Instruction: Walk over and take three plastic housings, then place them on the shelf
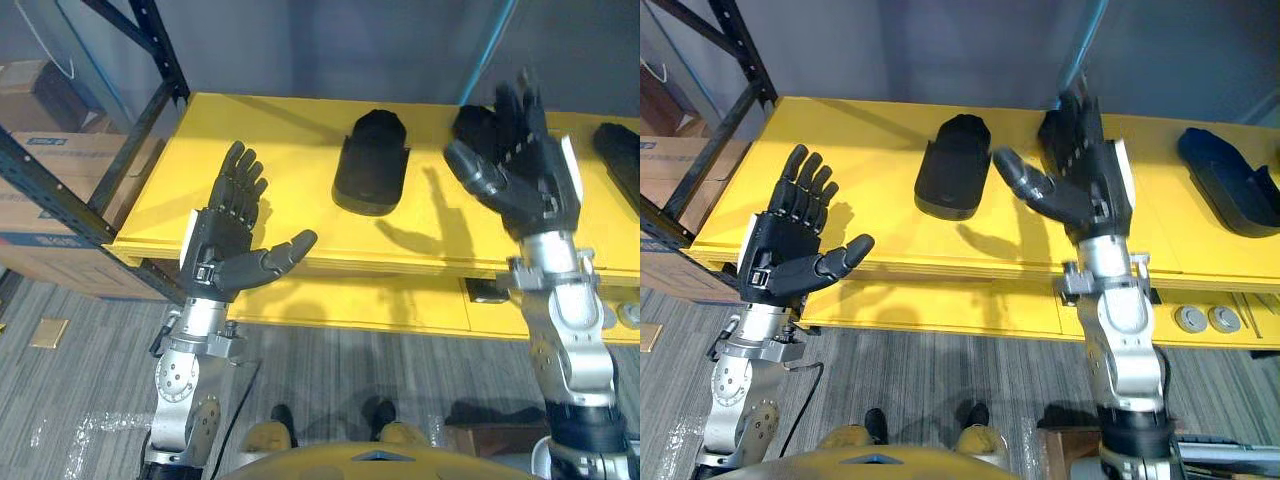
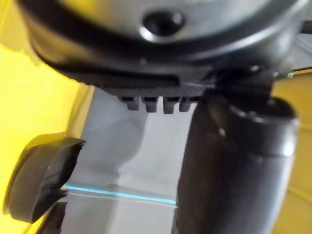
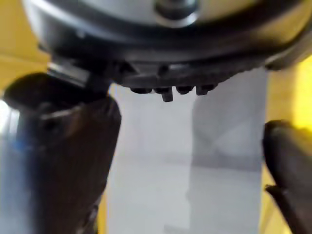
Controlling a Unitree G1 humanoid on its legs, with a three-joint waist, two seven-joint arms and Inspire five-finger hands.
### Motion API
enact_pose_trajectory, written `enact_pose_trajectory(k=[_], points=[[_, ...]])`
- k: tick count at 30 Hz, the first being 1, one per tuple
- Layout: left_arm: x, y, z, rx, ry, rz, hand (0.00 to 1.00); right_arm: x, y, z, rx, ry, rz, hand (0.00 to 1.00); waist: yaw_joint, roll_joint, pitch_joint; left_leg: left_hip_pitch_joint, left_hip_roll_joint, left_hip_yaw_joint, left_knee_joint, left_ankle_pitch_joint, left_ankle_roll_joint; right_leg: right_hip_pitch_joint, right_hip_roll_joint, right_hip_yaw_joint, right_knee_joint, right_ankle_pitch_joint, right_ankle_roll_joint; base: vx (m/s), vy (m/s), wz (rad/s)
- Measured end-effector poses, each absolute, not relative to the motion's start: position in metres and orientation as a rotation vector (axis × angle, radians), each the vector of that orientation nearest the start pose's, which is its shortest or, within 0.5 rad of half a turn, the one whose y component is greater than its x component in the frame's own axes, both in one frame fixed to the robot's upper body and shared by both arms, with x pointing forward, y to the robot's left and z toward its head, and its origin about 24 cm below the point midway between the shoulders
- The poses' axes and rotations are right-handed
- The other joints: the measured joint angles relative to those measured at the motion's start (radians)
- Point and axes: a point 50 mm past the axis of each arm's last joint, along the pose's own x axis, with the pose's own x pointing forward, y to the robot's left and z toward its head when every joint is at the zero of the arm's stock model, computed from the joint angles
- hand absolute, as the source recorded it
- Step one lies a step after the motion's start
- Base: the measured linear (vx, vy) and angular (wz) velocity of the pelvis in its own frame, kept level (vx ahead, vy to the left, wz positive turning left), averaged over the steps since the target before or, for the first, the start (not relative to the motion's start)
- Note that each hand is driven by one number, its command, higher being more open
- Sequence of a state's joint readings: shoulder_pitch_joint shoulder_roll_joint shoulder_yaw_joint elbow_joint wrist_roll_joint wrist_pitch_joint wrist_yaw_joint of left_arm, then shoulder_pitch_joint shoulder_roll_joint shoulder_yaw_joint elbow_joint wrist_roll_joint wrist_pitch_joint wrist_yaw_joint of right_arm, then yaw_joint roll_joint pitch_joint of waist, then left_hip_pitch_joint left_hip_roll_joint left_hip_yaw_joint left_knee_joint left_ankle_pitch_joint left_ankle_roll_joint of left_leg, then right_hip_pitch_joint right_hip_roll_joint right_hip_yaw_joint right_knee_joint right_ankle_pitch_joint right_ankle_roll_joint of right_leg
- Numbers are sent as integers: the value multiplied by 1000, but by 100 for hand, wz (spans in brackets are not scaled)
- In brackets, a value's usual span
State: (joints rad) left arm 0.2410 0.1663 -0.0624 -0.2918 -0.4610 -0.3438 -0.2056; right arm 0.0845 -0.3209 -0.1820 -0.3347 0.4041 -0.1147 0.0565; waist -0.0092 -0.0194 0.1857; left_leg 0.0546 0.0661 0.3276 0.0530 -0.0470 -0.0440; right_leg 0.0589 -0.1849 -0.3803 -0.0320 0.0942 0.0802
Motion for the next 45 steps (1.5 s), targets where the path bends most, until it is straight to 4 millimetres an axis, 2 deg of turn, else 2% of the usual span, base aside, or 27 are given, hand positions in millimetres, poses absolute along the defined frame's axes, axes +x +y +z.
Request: enact_pose_trajectory(k=[1,3,5,7,8,11,15,18,21,26,31,32,37,45], points=[[197,169,87,-280,-385,-199,100,216,-231,118,56,-357,-57,100,-4,2,-1,5,0,9,-5,0,-1,-4,1,10,0,0,0,20,13,-30],[192,166,76,-298,-304,-216,100,188,-232,76,133,-174,-144,100,-30,5,-3,7,3,31,-6,-9,-5,-15,4,32,0,0,0,22,17,-29],[186,166,67,-304,-242,-220,100,166,-233,49,178,-47,-212,100,-49,7,-4,7,6,55,-6,-16,-6,-29,7,56,0,1,1,14,14,-33],[183,166,59,-310,-187,-215,100,147,-234,29,210,45,-270,100,-68,10,-9,8,13,74,-5,-22,-8,-41,10,75,1,1,1,10,-6,-36],[180,167,54,-324,-149,-210,100,131,-235,16,256,112,-316,100,-84,12,-11,14,14,91,-4,-28,-11,-45,14,92,0,1,1,12,-9,-36],[180,165,49,-340,-119,-214,100,109,-237,-5,266,226,-407,100,-105,17,-23,25,16,118,-6,-36,-14,-50,20,119,-2,1,1,-2,-3,-32],[183,164,46,-365,-110,-228,100,88,-244,-35,255,337,-533,100,-109,32,-42,26,16,135,-8,-37,-13,-60,22,137,-1,3,3,-5,-6,-12],[186,170,39,-386,-77,-223,100,68,-250,-56,194,438,-604,100,-110,59,-60,36,16,143,-16,-37,-14,-59,25,143,2,2,3,-18,-12,-5],[190,173,38,-410,-73,-222,100,59,-250,-67,129,510,-610,100,-112,73,-69,46,19,150,-25,-35,-15,-59,27,154,12,-3,-1,-64,-18,-10],[200,174,39,-415,-77,-198,100,52,-248,-76,130,556,-626,100,-131,78,-75,57,20,158,-45,-35,-14,-62,28,165,17,-11,-1,-80,-21,-7],[217,172,25,-380,-3,-198,100,43,-246,-88,130,618,-643,100,-138,77,-82,57,17,157,-56,-22,-23,-80,29,171,34,-16,-5,-16,-5,-2],[221,172,20,-375,20,-194,100,44,-245,-92,133,633,-640,100,-144,76,-83,56,16,157,-57,-21,-23,-82,30,171,38,-16,-5,0,0,0],[232,178,22,-347,17,-176,100,56,-235,-96,147,623,-595,100,-158,59,-85,56,13,156,-55,-19,-22,-90,31,169,50,-17,-7,0,0,0],[236,180,20,-341,16,-149,100,61,-234,-95,149,611,-588,100,-162,57,-84,57,15,156,-47,-19,-23,-88,31,169,53,-23,-17,-8,0,0]])
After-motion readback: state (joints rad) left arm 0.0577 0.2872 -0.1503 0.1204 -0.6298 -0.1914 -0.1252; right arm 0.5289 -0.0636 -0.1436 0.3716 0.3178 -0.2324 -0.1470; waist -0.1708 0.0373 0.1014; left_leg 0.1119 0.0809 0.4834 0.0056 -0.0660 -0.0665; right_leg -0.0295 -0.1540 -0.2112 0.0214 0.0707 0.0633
